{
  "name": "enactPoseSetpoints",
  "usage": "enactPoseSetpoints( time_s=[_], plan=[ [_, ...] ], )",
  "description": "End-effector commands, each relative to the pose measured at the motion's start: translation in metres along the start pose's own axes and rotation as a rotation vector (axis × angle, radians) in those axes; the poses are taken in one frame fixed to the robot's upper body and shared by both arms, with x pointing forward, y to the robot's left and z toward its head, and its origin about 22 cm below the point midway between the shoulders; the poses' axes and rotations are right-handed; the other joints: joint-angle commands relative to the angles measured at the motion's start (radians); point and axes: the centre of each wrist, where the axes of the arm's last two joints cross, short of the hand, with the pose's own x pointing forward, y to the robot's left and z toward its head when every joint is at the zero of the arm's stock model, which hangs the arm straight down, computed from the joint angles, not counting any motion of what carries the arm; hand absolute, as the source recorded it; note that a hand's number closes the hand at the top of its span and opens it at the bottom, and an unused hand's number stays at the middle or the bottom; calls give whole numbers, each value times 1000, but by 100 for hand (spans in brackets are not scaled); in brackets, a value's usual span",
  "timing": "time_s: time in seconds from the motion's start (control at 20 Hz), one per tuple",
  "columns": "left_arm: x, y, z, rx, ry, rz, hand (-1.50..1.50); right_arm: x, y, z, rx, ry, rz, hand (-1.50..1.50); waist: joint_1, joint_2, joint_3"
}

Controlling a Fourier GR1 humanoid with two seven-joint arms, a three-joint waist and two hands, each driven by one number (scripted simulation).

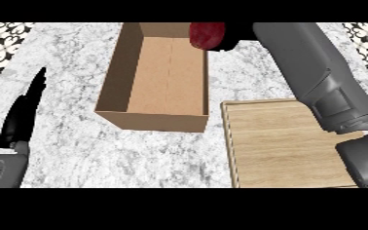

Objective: Pick the pear from the tray and place it in the cardboard box

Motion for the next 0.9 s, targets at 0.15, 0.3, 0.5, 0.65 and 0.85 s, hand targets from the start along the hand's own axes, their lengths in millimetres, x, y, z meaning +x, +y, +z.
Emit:
enactPoseSetpoints(
  time_s=[0.15,0.3,0.5,0.65,0.85],
  plan=[
    [-16,-4,7,-6,7,14,0,31,29,-55,35,66,-145,150,4,2,-1],
    [-11,-20,2,-11,6,-1,0,45,34,-74,77,94,-170,150,6,5,-1],
    [8,-6,-4,-19,-22,-1,0,60,57,-91,78,117,-163,150,37,8,-1],
    [8,-22,-3,-42,-47,-3,0,54,64,-86,74,145,-141,150,48,12,-2],
    [25,-20,-10,-43,-76,0,0,47,74,-79,85,194,-47,150,78,22,-2]
  ],
)
